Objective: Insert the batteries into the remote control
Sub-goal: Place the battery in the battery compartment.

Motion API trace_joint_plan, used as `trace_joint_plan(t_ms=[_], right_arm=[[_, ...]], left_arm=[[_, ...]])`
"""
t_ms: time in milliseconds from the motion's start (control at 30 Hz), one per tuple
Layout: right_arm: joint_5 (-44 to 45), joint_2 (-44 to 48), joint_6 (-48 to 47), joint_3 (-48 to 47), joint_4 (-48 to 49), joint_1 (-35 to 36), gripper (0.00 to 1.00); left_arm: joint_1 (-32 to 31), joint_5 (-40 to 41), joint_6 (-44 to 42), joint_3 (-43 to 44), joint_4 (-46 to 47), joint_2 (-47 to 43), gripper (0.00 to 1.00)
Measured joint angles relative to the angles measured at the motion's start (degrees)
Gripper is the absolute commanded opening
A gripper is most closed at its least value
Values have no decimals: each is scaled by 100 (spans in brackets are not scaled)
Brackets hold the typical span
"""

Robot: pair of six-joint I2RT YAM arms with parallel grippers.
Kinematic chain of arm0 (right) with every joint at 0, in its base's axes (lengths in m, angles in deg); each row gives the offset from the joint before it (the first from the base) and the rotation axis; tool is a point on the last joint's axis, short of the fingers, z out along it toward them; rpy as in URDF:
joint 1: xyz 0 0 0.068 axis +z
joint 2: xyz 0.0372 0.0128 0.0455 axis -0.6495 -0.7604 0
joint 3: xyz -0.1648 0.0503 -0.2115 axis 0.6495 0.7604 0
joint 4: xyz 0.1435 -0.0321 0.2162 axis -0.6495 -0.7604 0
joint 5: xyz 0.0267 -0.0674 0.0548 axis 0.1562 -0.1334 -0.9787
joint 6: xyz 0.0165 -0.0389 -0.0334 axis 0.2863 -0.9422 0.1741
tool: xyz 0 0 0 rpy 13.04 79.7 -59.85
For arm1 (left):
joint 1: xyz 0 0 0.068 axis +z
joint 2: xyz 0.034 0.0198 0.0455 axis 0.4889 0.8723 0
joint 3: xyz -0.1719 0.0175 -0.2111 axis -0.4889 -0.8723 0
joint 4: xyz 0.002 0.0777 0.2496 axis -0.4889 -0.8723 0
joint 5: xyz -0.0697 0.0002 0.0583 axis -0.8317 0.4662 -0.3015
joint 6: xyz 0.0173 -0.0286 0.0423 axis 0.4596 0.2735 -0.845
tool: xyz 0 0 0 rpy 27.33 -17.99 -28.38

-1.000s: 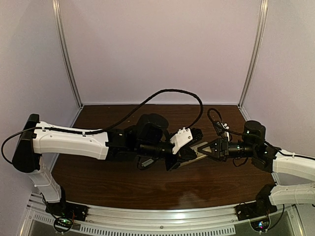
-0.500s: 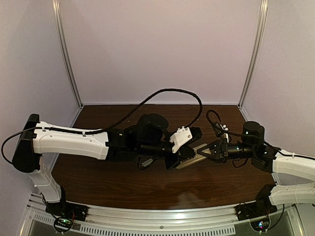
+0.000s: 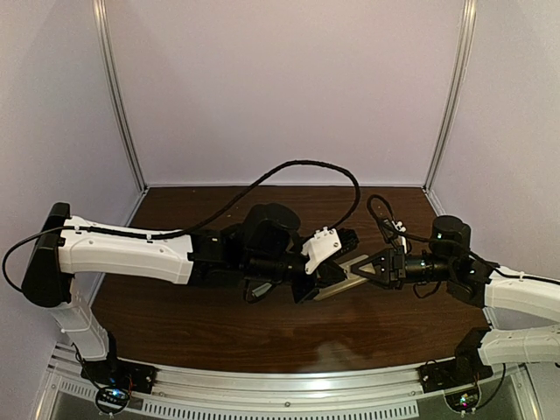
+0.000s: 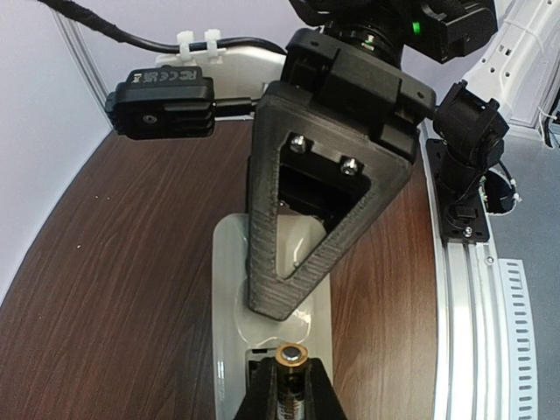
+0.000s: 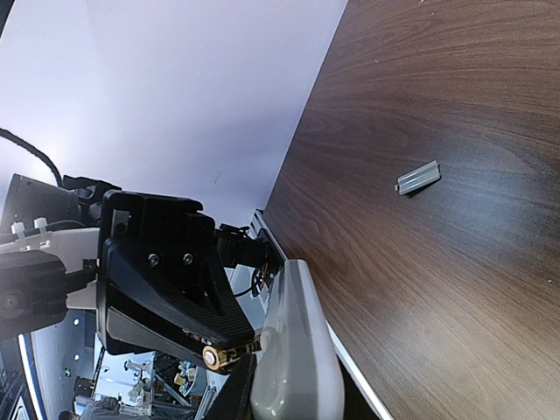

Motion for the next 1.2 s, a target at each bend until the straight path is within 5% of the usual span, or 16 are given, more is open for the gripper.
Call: trace_joint_plan(t_ms=[400,967,1200], right_arm=[[0,2,2,0,-7,0,0],[4,-90,-39,0,-63,0,0],[24,-249,-179,0,-280,0,0]], left_arm=[[0,136,0,0,-243,0,1],[0,199,-24,0,-313,0,41],[2,96,-85,-57,-267,-70,45]])
